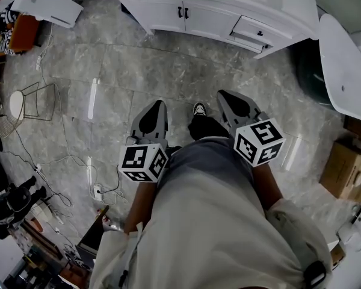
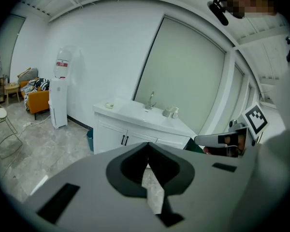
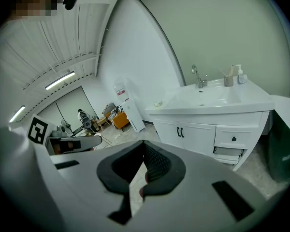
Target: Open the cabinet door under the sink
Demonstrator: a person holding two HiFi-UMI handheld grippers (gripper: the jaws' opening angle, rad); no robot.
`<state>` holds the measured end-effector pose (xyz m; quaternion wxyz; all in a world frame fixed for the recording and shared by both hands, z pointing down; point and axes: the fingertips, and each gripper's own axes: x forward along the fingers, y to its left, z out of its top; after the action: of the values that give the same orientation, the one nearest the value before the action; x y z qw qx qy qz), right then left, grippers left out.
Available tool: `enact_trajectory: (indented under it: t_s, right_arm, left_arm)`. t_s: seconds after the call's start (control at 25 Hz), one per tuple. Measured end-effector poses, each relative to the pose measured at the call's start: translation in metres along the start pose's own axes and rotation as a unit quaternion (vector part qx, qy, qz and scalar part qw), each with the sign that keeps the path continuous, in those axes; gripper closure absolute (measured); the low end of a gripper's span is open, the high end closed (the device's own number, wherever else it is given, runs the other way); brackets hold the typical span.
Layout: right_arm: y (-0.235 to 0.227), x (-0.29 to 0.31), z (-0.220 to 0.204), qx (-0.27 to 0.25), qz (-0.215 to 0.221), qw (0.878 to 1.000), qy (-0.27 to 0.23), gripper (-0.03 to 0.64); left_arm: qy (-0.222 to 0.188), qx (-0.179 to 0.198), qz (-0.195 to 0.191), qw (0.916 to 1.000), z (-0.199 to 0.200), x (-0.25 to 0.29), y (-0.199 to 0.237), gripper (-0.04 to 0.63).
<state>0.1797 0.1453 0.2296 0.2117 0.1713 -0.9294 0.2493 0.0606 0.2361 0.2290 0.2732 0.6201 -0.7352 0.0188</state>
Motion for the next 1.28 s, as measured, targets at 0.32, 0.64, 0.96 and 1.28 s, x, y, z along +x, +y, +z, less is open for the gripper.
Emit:
enact_trajectory:
  t_s: [0.32,0.64,0.96,1.28]
  right_arm:
    - [-0.032,0.006,0.023,-0.009,-0.004,1.000,-0.015,0.606]
    - [-0.044,0.013,0.034,-0.010,-0.014,1.000,-0.024,0.605]
    - [-0.048,0.047,0.048,-0.023,-0.053,0.998,-0.024,0.604]
    - [-0.059,0.110,0.086,-0.013,-0.092,0.995,-0.030,0.603]
  left_arm:
    - [-0.008,-0.014,-0.013,0.9998,0.014,0.037,-0.013,0.595]
    - [-0.008,-0.017,-0.013,0.9997,0.022,0.052,-0.014,0.595]
    - [-0.015,-0.019,-0.027,0.9993,0.046,0.075,0.010,0.595]
    - [0.007,-0.017,-0.052,0.9985,0.076,0.122,0.060,0.595]
